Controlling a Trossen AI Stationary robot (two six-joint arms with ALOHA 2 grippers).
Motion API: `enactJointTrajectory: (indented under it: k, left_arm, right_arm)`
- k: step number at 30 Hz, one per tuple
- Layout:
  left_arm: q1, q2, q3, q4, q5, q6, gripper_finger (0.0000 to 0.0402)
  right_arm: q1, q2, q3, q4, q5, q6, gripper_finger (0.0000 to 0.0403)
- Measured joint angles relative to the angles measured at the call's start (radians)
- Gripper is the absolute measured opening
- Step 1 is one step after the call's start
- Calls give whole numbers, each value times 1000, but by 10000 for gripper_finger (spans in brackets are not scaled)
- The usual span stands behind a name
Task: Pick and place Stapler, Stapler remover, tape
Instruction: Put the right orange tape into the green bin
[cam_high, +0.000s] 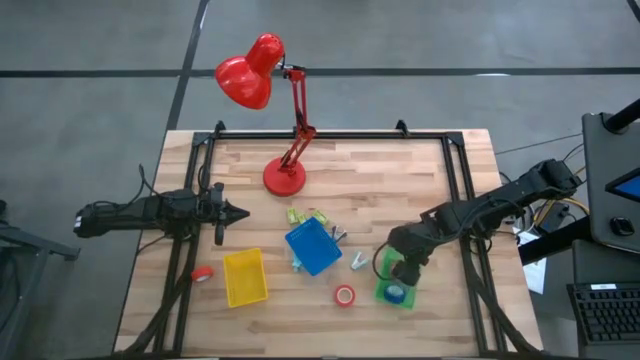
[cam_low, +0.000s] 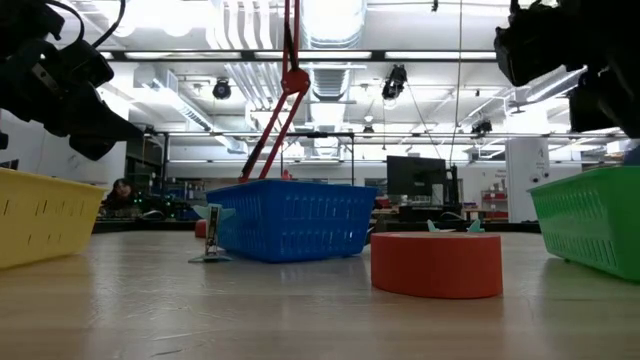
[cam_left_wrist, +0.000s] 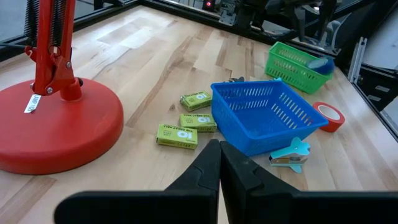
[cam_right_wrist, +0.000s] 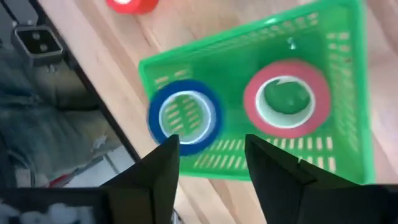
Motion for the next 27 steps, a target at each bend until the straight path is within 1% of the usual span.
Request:
enactJointTrajectory:
  k: [3, 6, 11, 13, 17, 22, 27]
  left_arm:
    - [0, 0, 0, 0, 0, 0, 7]
    - [0, 0, 0, 0, 0, 0, 7]
    - [0, 0, 0, 0, 0, 0, 7]
    - [0, 0, 0, 0, 0, 0, 7]
    - [0, 0, 0, 0, 0, 0, 7]
    - [0, 0, 0, 0, 0, 0, 7]
    - [0, 1, 0, 0, 0, 0, 7]
  right_arm:
    - [-5, -1, 0, 25, 4, 28, 196]
    - [-8, -13, 0, 122, 4, 31, 208]
    - [-38, -12, 0, 225, 9, 22, 209]
    - [-52, 1, 8, 231, 11, -28, 206]
    - [-71, 61, 55, 226, 12, -177, 199]
    - [-105, 188, 137, 178, 33, -313, 198]
    - [-141, 309, 229, 170, 29, -439, 198]
